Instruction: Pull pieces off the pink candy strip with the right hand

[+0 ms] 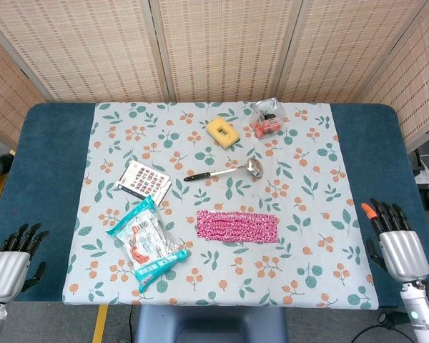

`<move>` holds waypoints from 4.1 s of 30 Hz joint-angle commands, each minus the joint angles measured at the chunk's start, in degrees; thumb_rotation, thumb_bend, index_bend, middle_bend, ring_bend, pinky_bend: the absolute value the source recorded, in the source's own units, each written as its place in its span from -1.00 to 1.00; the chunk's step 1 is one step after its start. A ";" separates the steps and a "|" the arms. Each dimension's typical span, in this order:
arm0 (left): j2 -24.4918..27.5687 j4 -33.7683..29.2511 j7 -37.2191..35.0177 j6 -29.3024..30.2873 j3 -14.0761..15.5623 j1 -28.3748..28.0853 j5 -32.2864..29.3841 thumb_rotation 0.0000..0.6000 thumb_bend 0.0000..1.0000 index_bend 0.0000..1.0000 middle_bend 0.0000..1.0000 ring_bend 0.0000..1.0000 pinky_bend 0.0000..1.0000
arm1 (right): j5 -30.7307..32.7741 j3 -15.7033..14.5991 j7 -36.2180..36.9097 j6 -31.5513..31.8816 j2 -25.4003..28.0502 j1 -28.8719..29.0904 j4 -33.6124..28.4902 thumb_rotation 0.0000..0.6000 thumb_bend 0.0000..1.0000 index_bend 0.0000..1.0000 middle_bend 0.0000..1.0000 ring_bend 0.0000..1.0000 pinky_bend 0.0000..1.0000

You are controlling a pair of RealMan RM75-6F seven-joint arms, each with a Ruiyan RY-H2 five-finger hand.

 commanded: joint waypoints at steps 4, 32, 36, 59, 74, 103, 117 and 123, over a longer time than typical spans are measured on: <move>0.47 -0.72 -0.49 0.64 -0.11 0.27 0.11 1.00 -0.13 -0.65 -0.83 -0.90 -0.63 | 1.83 0.46 -5.50 -4.50 -3.59 2.68 0.44 1.00 0.13 -1.00 0.07 0.20 0.19; 1.56 -2.04 -0.27 -1.55 0.74 0.16 -1.03 1.00 -0.13 -0.64 -0.82 -0.90 -0.63 | 19.17 -1.15 -15.21 -35.93 -3.41 20.71 -10.31 1.00 0.80 -1.00 0.42 0.65 0.56; 1.62 -2.05 -0.33 -1.99 0.71 0.02 -1.37 1.00 -0.13 -0.64 -0.82 -0.90 -0.63 | 22.94 -0.95 -16.46 -37.36 -5.15 22.77 -8.90 1.00 0.80 -1.00 0.42 0.65 0.56; 1.92 -2.49 -0.23 -2.76 0.98 -0.23 -1.55 1.00 -0.13 -0.62 -0.81 -0.89 -0.63 | 32.29 -3.55 -19.12 -37.38 -9.34 28.77 -4.33 1.00 0.82 -0.90 0.42 0.66 0.56; 2.14 -3.00 0.07 -2.93 1.15 -0.24 -1.61 1.00 -0.13 -0.61 -0.81 -0.89 -0.63 | 40.02 -7.94 -24.95 -32.03 -5.59 28.28 -4.14 1.00 0.82 -0.83 0.42 0.66 0.56; 2.43 -3.17 -0.11 -3.99 1.25 -0.60 -2.36 1.00 -0.13 -0.61 -0.81 -0.88 -0.62 | 29.73 -4.91 -15.60 -36.17 -7.68 30.99 -7.21 1.00 0.82 -0.89 0.42 0.66 0.56; 2.49 -3.30 0.12 -4.12 1.31 -0.67 -2.46 1.00 -0.13 -0.61 -0.81 -0.88 -0.62 | 33.07 -6.94 -17.58 -38.86 -8.66 33.54 -6.42 1.00 0.82 -0.80 0.42 0.66 0.56; 2.62 -3.45 0.11 -4.24 1.40 -0.71 -2.42 1.00 -0.13 -0.61 -0.81 -0.88 -0.62 | 32.93 -8.58 -18.61 -38.13 -7.57 33.40 -7.19 1.00 0.82 -0.77 0.42 0.66 0.56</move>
